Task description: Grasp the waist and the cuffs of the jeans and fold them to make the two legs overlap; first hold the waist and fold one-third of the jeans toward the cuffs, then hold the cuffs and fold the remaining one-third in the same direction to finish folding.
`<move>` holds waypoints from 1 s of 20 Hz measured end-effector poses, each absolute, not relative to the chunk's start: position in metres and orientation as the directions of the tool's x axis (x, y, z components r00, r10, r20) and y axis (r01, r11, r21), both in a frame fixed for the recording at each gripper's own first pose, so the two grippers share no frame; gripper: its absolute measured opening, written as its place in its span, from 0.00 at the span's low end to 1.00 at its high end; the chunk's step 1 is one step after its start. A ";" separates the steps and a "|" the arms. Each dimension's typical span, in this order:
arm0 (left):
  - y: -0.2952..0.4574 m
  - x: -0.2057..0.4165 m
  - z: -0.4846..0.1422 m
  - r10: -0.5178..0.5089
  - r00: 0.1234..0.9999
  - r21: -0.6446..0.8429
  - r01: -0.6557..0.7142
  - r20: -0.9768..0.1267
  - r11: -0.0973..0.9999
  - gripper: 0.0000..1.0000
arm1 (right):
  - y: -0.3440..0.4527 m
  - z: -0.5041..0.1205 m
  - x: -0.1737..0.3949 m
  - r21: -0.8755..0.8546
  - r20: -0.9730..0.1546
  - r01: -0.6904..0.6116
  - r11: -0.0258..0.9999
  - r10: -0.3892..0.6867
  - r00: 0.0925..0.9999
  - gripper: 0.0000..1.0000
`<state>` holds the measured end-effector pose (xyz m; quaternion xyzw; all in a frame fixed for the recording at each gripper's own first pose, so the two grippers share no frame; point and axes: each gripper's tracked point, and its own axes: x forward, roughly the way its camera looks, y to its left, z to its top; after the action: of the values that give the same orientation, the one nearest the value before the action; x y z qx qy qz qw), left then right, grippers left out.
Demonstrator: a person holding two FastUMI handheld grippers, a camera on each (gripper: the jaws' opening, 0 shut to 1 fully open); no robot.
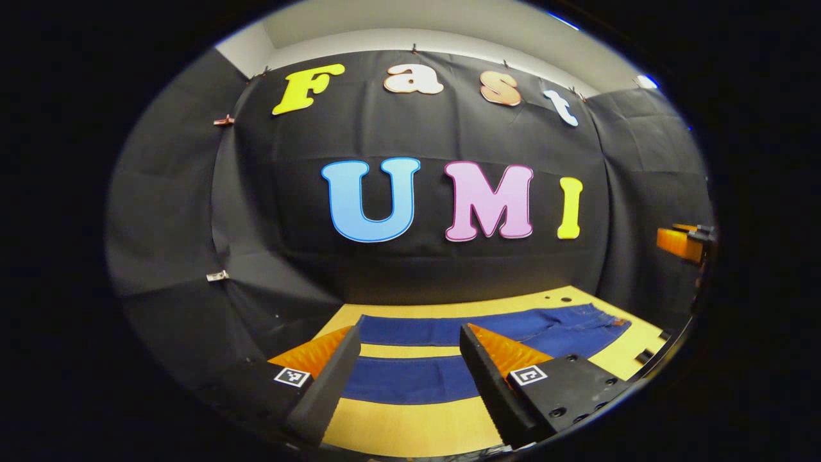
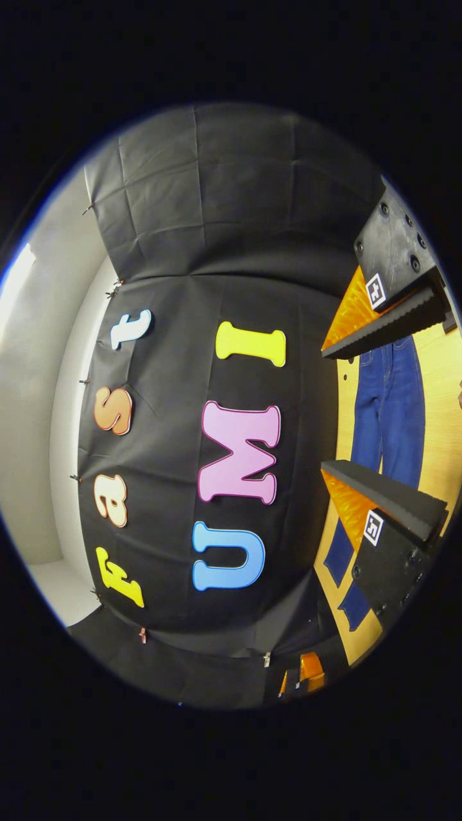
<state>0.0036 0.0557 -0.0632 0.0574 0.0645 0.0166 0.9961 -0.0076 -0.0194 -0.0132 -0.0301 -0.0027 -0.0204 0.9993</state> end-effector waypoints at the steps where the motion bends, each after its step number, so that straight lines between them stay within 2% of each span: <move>1: 0.069 0.010 -0.075 0.044 0.988 0.191 -0.014 -0.151 0.981 0.98 | -0.023 -0.013 -0.005 -0.059 0.012 0.051 0.997 -0.050 0.999 0.97; 4: 0.117 0.021 -0.120 0.074 0.967 0.441 0.042 -0.243 0.897 0.98 | -0.038 -0.024 0.004 -0.037 -0.010 0.081 0.996 -0.082 0.997 0.97; 7: 0.150 0.031 -0.170 0.055 0.940 0.582 0.162 -0.337 0.797 0.98 | -0.053 -0.040 0.014 -0.057 -0.040 0.108 0.992 -0.111 0.993 0.97; 11: 0.207 0.045 -0.238 0.079 0.876 0.647 0.287 -0.475 0.706 0.98 | -0.066 -0.055 0.027 -0.108 -0.064 0.130 0.986 -0.137 0.988 0.96; 15: 0.248 0.065 -0.302 0.098 0.795 0.717 0.477 -0.599 0.508 0.98 | -0.071 -0.063 0.037 -0.107 -0.055 0.146 0.983 -0.152 0.987 0.98; 17: 0.258 0.073 -0.328 0.103 0.757 0.722 0.560 -0.645 0.406 0.96 | -0.077 -0.071 0.044 -0.151 -0.042 0.161 0.975 -0.169 0.985 0.97; 20: 0.269 0.094 -0.353 0.084 0.715 0.693 0.632 -0.694 0.347 0.98 | -0.079 -0.096 0.056 -0.227 -0.076 0.135 0.964 -0.155 0.985 0.96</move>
<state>0.0935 0.2693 -0.3532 0.5417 0.3307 -0.1823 0.7510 0.0556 -0.0794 -0.0955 -0.1114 0.0469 -0.0732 0.9900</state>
